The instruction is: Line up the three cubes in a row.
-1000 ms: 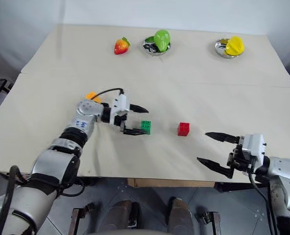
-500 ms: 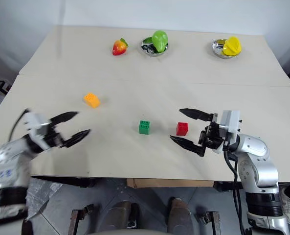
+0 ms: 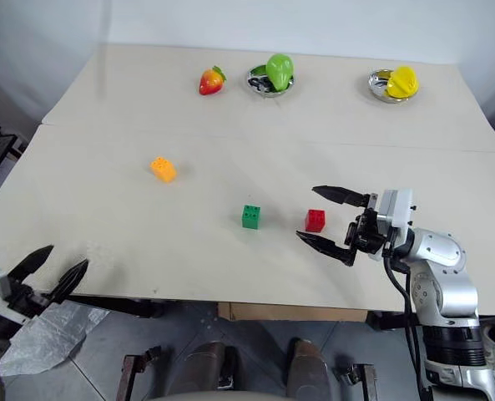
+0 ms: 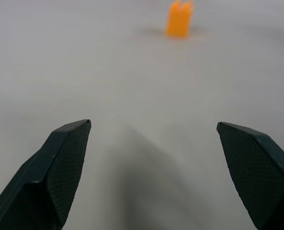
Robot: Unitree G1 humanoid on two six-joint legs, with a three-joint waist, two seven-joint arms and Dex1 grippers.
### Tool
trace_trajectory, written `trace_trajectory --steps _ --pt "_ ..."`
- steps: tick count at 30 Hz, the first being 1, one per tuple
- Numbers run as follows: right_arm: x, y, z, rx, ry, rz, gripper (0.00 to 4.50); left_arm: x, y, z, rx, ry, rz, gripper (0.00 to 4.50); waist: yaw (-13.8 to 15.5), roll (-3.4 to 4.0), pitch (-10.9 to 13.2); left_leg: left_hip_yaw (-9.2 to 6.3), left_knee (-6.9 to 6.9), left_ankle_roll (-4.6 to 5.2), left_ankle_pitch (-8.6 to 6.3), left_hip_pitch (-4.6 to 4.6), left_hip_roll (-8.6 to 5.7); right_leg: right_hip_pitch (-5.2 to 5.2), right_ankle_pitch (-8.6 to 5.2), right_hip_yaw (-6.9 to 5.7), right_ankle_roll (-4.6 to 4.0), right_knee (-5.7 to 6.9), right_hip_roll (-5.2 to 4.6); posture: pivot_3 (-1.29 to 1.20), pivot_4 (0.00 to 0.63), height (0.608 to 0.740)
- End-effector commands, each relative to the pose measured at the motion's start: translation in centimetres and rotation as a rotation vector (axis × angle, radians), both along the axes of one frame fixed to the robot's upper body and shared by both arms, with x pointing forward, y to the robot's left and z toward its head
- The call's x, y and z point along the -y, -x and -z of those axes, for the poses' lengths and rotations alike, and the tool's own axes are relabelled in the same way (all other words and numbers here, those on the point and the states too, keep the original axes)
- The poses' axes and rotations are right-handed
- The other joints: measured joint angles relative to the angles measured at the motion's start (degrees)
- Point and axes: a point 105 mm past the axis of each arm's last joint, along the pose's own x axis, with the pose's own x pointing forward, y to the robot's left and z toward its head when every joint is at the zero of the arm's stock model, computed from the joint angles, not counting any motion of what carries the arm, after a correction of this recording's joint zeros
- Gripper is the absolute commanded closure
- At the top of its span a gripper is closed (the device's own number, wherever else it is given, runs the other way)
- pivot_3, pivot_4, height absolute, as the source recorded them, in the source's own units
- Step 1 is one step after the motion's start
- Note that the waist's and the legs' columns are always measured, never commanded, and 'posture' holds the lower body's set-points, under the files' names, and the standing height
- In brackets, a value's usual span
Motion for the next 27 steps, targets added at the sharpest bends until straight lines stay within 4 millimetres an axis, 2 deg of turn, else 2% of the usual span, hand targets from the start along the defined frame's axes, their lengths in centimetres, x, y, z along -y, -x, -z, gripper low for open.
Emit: trace_trajectory --steps 1,5,9,11,18,24,27 --pt "1.4 0.3 0.1 0.018 0.014 0.034 0.00 1.3 -2.1 -2.0 0.065 -0.015 -0.016 0.03 -0.1 0.01 0.0 0.00 -0.01 0.00 0.00 0.00 -0.01 -0.01 0.00 0.00 0.00 0.01 0.00 0.00 0.150 0.740" --pt "1.7 0.2 0.3 0.021 0.027 0.033 0.00 3.1 -5.0 -2.4 0.041 -0.049 0.035 0.03 -0.3 0.05 0.0 0.14 -0.02 0.00 0.00 0.01 -0.01 -0.04 0.00 0.01 0.00 0.01 0.04 0.00 0.150 0.740" --pt "1.9 0.5 0.3 0.032 0.045 0.022 0.00 5.3 -9.8 -3.0 0.042 -0.045 0.087 0.03 -0.2 0.06 0.0 0.17 0.00 -0.02 0.07 0.04 -0.10 -0.01 0.00 0.00 0.00 0.05 0.13 0.00 0.150 0.740" --pt "1.8 0.6 0.4 0.035 0.044 0.025 0.00 6.4 -10.7 -2.9 0.034 -0.049 0.145 0.03 -0.1 0.05 0.0 0.17 -0.01 -0.02 0.07 0.04 -0.11 -0.02 0.00 0.00 0.00 0.05 0.15 0.00 0.150 0.740" --pt "1.1 1.4 0.9 0.026 0.023 0.040 0.00 7.6 -15.8 -3.3 0.025 -0.044 0.112 0.03 -0.3 0.04 0.0 0.24 -0.02 -0.04 0.06 0.01 -0.17 -0.05 0.00 -0.12 0.00 -0.02 0.24 0.00 0.150 0.740" --pt "0.5 1.5 0.6 0.032 0.008 0.065 0.00 7.6 -18.1 -3.6 0.001 -0.043 0.100 0.03 -0.1 0.03 0.0 0.25 -0.01 -0.05 0.07 0.01 -0.19 -0.04 0.00 -0.13 0.00 -0.01 0.24 0.00 0.150 0.740" --pt "0.3 1.6 0.5 0.034 0.005 0.070 0.00 8.3 -18.8 -3.4 -0.035 -0.042 0.142 0.03 -0.1 0.03 0.0 0.28 -0.02 -0.05 0.07 0.01 -0.18 -0.05 0.00 -0.13 0.00 -0.01 0.26 0.00 0.150 0.740"
